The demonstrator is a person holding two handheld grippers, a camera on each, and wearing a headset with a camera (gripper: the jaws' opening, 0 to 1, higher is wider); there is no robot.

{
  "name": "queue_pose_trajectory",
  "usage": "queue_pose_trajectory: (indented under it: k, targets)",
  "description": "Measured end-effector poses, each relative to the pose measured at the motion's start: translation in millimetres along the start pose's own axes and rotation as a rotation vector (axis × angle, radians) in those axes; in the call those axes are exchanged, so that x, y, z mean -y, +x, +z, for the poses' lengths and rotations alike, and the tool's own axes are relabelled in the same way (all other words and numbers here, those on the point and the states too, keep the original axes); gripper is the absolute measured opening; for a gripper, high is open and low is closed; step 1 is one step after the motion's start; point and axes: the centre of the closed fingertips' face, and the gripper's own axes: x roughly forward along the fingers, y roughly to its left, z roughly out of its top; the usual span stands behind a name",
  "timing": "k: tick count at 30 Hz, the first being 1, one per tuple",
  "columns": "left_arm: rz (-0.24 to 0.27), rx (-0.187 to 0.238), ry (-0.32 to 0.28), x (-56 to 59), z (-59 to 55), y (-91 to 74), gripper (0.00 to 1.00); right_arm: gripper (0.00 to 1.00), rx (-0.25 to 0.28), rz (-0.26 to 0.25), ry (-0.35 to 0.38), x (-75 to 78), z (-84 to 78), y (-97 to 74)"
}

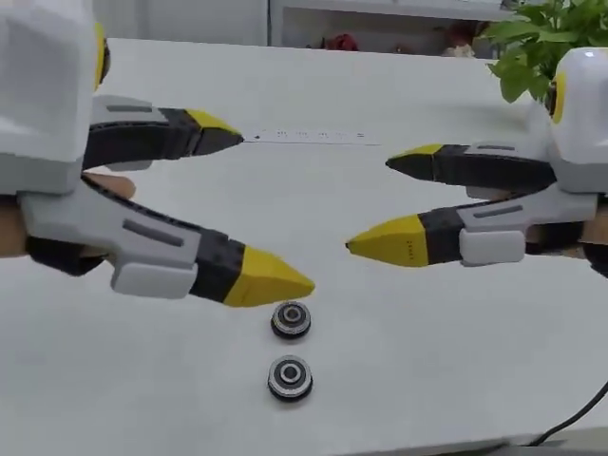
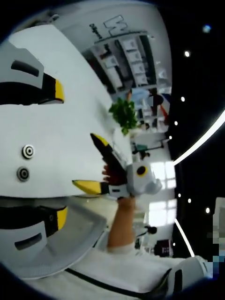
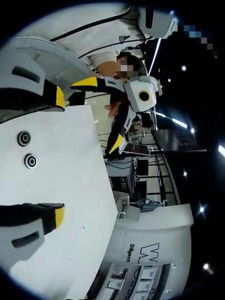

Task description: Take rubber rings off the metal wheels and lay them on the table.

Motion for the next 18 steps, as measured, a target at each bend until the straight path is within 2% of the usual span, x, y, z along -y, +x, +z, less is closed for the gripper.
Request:
queue_pose_trajectory:
  k: [2, 4, 5, 8, 10, 15, 18]
  targets:
    - [-0.004, 0.028, 0.000, -3.6, 3.4, 4.7, 0.89, 0.75, 0.003, 0.010, -0.013, -0.3, 0.5, 7.3]
    - [-0.020, 0.057, -0.027, -4.0, 3.3, 8.1, 0.88, 0.73, -0.003, 0.011, -0.017, 0.7, -2.8, 12.1]
    - [-0.045, 0.085, -0.053, -1.0, 2.6, 10.0, 0.88, 0.72, -0.010, 0.002, -0.023, 2.3, -7.0, 14.2]
    - [-0.066, 0.091, -0.067, 2.4, -8.8, 12.5, 0.86, 0.68, -0.017, -0.006, -0.047, 4.3, -18.2, 18.7]
    - [-0.073, 0.092, -0.070, 2.6, -18.7, 14.5, 0.84, 0.66, -0.017, -0.004, -0.028, 6.3, -26.1, 21.9]
    - [-0.079, 0.122, -0.137, 1.9, -40.3, 20.4, 0.78, 0.62, 0.004, 0.006, 0.014, 9.6, -40.5, 30.2]
    - [-0.076, 0.106, -0.156, 2.9, -55.0, 23.3, 0.75, 0.60, 0.029, 0.012, 0.040, 10.1, -44.3, 33.2]
